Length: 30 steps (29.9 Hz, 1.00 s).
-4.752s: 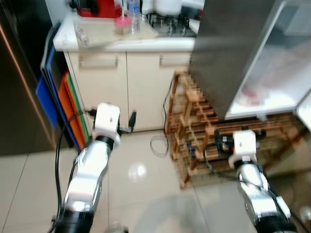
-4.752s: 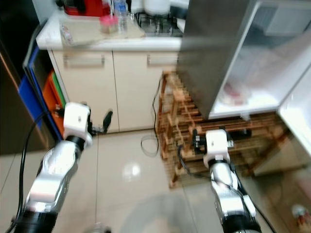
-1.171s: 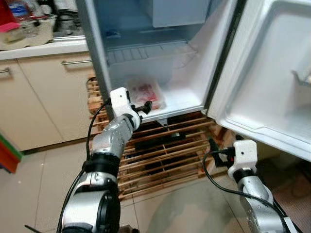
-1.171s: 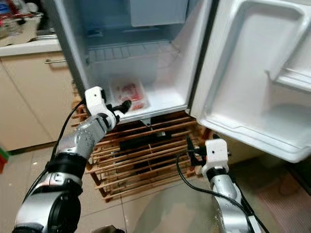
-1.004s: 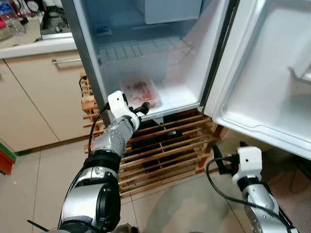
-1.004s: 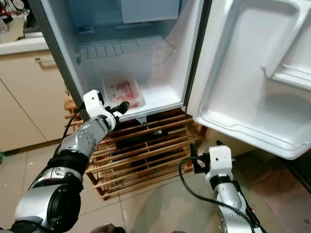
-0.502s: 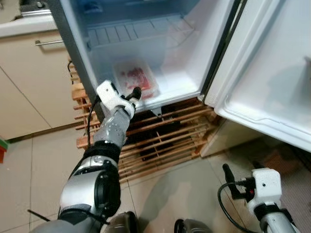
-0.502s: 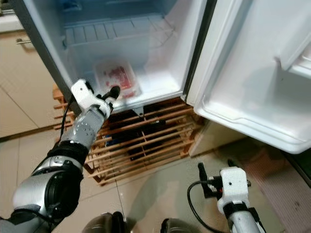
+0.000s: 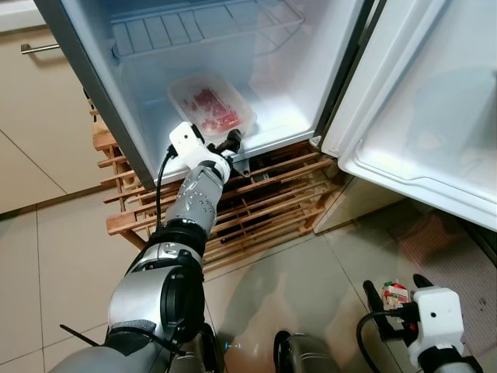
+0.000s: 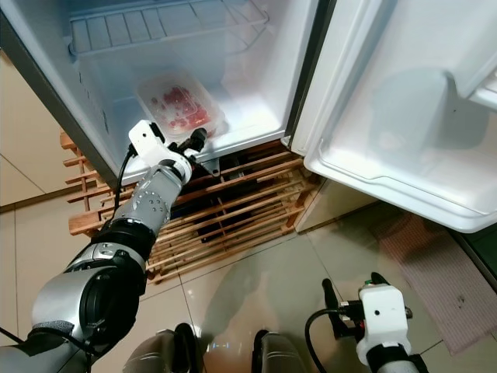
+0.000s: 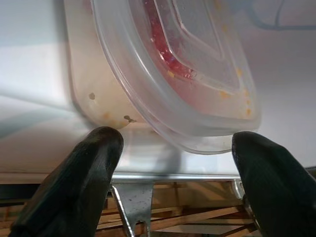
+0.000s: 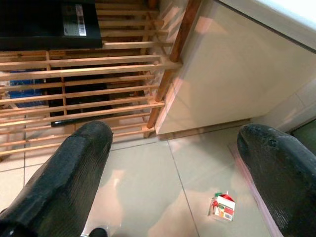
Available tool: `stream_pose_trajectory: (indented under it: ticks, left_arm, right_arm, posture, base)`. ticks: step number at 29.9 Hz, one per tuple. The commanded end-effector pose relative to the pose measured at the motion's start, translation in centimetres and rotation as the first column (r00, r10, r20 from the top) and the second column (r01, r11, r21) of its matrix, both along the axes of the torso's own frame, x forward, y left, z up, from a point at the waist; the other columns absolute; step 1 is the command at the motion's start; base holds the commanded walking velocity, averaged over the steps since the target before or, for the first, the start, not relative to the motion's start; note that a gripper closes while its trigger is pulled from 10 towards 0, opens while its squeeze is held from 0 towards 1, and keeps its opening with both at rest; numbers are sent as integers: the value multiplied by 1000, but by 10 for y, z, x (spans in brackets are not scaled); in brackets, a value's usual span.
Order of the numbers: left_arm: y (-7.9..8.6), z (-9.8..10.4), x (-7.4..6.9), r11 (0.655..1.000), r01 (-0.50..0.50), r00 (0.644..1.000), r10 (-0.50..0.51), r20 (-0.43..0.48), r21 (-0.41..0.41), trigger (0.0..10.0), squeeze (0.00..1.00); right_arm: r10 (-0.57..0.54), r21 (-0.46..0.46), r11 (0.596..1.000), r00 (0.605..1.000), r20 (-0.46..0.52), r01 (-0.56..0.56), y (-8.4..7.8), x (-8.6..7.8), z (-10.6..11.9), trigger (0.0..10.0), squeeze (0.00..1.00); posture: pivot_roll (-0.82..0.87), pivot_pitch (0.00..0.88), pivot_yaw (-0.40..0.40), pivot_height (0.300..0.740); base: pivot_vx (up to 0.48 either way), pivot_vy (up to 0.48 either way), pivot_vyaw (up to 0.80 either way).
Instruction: Restocking fridge
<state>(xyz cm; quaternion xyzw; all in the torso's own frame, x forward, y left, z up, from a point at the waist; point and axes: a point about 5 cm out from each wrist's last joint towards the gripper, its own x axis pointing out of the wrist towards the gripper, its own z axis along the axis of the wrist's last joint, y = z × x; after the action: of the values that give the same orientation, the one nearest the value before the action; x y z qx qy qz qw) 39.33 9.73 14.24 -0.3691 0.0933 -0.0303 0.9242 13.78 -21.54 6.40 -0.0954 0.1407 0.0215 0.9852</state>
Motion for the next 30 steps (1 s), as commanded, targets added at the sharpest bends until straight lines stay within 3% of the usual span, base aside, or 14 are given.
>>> stream_pose_trajectory:
  ticks: [1, 4, 6, 11, 12, 13, 14, 18, 19, 22, 24, 26, 30]
  left_arm:
    - [-6, 0, 0, 999, 4, 1000, -4, -1, -36, 0, 0]
    - [-16, 5, 1, 998, 29, 999, -28, 19, -48, 0, 0]
    - [-34, 17, 1, 993, 96, 991, -90, 95, -65, 0, 0]
    - [-58, 33, 0, 980, 199, 963, -193, 187, -11, 0, 0]
    - [-75, 41, -3, 962, 270, 934, -272, 230, 41, 0, 0]
    - [-75, 41, -3, 962, 270, 934, -272, 230, 41, 0, 0]
    - [-92, 46, -8, 937, 337, 900, -351, 260, 98, 9647, 0]
    - [-105, 47, -13, 912, 377, 869, -408, 279, 161, 10000, 0]
    - [-114, 47, -18, 881, 409, 835, -466, 291, 237, 10000, 0]
    - [-122, 44, -24, 844, 456, 799, -528, 287, 282, 10000, 0]
    - [-126, 40, -27, 827, 482, 784, -554, 279, 289, 10000, 0]
    - [-137, 34, -40, 770, 571, 722, -637, 272, 287, 10000, 0]
    - [-139, 35, -45, 753, 590, 698, -657, 285, 290, 10000, 0]
  right_arm:
    - [-11, -1, 1000, 1000, -28, 11, -5, -6, -2, 10000, 0]
    - [-8, -3, 1000, 999, -31, 8, -5, -6, -2, 10000, 0]
    - [-8, -7, 1000, 999, -33, 8, -5, -6, -2, 10000, 0]
    - [-14, -12, 1000, 999, -37, 13, -6, -6, -1, 10000, 0]
    - [-15, -13, 1000, 999, -41, 15, -6, -6, -2, 10000, 0]
    - [-15, -13, 1000, 999, -41, 15, -6, -6, -2, 10000, 0]
    - [-15, -14, 1000, 999, -43, 14, -6, -6, -3, 10000, 0]
    - [-14, -14, 1000, 999, -45, 14, -6, -6, -3, 10000, 0]
    - [-13, -13, 1000, 999, -47, 13, -5, -5, -4, 10000, 0]
    - [-8, -9, 1000, 999, -50, 8, -3, -5, -5, 10000, 0]
    - [-4, -7, 1000, 999, -51, 4, -1, -4, -5, 10000, 0]
    - [8, -1, 1000, 999, -48, -9, 3, -1, -5, 10000, 0]
    - [11, 1, 1000, 999, -45, -11, 4, 0, -5, 10000, 0]
  posture:
    - [-288, 244, -27, 731]
    - [-292, 243, -28, 731]
    - [-300, 241, -23, 731]
    - [-306, 240, -19, 731]
    - [-306, 240, -19, 731]
    - [-306, 240, -19, 731]
    - [-306, 240, -19, 731]
    - [-302, 239, -15, 731]
    - [-298, 239, -15, 731]
    - [-286, 237, -15, 731]
    - [-277, 236, -16, 731]
    - [-270, 231, -19, 731]
    - [-264, 226, -20, 731]
  base:
    - [0, 0, 0]
    - [0, 0, 0]
    - [0, 0, 0]
    - [0, 0, 0]
    - [0, 0, 0]
    - [0, 0, 0]
    - [0, 0, 0]
    - [0, 0, 0]
    - [0, 0, 0]
    - [0, 0, 0]
    - [0, 0, 0]
    - [0, 0, 0]
    - [0, 0, 0]
